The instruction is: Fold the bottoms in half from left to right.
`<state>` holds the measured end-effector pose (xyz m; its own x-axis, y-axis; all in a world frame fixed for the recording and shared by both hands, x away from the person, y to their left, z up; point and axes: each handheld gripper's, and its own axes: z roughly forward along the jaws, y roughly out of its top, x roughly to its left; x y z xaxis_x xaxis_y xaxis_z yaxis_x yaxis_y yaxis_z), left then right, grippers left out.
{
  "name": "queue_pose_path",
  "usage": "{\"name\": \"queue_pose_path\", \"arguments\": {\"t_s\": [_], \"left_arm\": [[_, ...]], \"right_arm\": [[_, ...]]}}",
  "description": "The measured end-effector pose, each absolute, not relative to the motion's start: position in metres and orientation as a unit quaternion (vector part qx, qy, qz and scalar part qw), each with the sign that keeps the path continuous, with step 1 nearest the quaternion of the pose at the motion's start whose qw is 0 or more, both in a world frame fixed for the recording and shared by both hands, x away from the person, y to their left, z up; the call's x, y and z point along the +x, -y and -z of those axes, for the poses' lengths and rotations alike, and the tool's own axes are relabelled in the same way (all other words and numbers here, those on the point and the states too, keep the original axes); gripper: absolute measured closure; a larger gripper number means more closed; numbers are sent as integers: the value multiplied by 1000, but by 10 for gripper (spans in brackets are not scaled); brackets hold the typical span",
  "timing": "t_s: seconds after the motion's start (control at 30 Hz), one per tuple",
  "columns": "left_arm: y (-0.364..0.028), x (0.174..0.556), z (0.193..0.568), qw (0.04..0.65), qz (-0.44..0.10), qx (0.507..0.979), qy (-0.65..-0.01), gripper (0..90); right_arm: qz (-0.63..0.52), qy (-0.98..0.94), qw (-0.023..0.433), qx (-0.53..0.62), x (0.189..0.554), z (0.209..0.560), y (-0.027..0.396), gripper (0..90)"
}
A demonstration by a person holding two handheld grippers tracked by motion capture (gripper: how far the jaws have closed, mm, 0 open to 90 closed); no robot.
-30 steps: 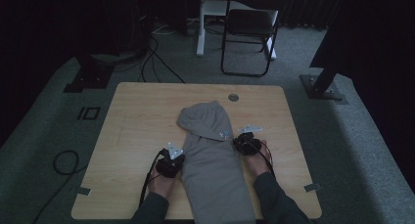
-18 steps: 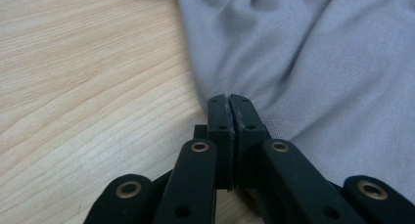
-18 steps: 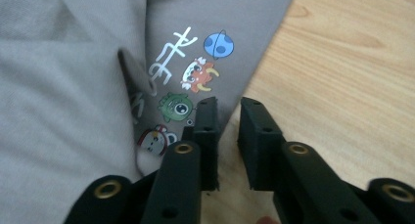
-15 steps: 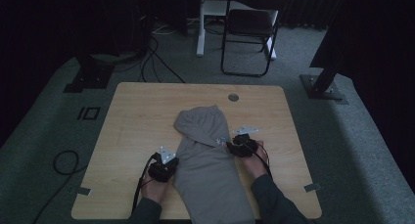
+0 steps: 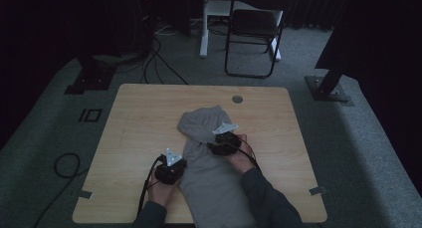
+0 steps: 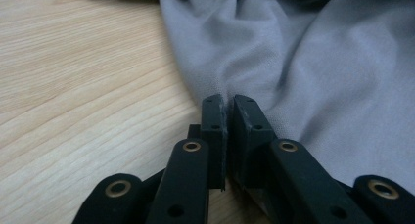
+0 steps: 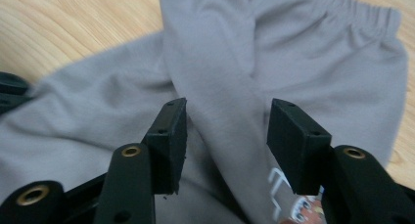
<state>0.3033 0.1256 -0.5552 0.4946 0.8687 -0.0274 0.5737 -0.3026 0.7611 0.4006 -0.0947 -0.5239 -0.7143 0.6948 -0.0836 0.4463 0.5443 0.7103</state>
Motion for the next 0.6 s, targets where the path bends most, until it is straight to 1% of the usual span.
{"name": "queue_pose_path", "arguments": {"t_s": [0.1,0.13,0.17,0.2,0.23,0.27,0.4,0.47,0.53,0.6], "left_arm": [[-123,303,554,370,-198,786,-454,870],[-122,302,554,371,-198,787,-451,875],[-121,302,553,372,-197,789,-447,878],[-120,301,552,372,-197,791,-444,885],[-119,300,551,373,-200,793,-438,889],[-118,299,550,373,-205,795,-432,894],[-117,293,539,395,-213,790,-419,894],[-115,291,535,400,-215,791,-411,888],[-114,291,534,402,-216,790,-409,872],[-111,292,537,403,-212,792,-408,843]], "right_arm": [[-311,-873,195,321,407,532,85,496],[-299,-877,198,319,409,534,82,551],[-290,-881,202,314,412,534,81,698],[-285,-882,201,318,414,533,82,807],[-289,-880,198,322,415,530,84,867],[-303,-874,196,326,414,524,87,887],[-400,-828,167,356,410,497,115,889],[-437,-797,153,388,410,492,134,889],[-444,-768,143,438,416,499,153,887],[-398,-758,144,495,424,516,167,874]]}}
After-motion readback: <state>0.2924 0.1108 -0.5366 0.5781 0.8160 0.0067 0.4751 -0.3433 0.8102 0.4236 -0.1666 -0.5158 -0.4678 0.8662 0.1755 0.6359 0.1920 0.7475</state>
